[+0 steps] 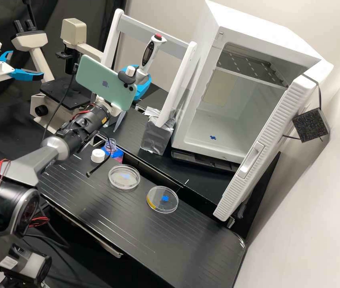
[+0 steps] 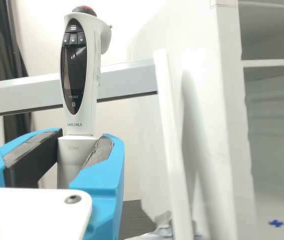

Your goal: Use the pipette

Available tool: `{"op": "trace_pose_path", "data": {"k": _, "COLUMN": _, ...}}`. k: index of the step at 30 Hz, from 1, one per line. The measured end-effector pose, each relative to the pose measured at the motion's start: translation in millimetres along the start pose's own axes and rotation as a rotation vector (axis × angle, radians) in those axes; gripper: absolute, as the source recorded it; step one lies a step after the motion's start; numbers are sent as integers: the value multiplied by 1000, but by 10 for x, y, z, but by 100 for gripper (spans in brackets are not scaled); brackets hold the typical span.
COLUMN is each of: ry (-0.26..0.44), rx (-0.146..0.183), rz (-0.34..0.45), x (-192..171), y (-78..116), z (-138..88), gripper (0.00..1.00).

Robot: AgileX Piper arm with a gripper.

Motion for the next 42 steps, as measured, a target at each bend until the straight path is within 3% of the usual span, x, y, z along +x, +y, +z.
{"op": "trace_pose_path", "data": {"k": 11, "ry": 44, "rx": -64, "rz": -9, "x": -28, "y": -173, "z": -40, "gripper": 0}}
{"op": "trace_pose_path", "data": {"k": 25, "ry": 23, "rx": -82, "rz": -10, "x": -20, "y": -260, "z": 74, "gripper": 0}}
{"op": "trace_pose_path", "data": {"k": 42, "ry": 9, "rx": -138, "rz": -26, "x": -140, "y": -461, "z": 263, "gripper": 0}}
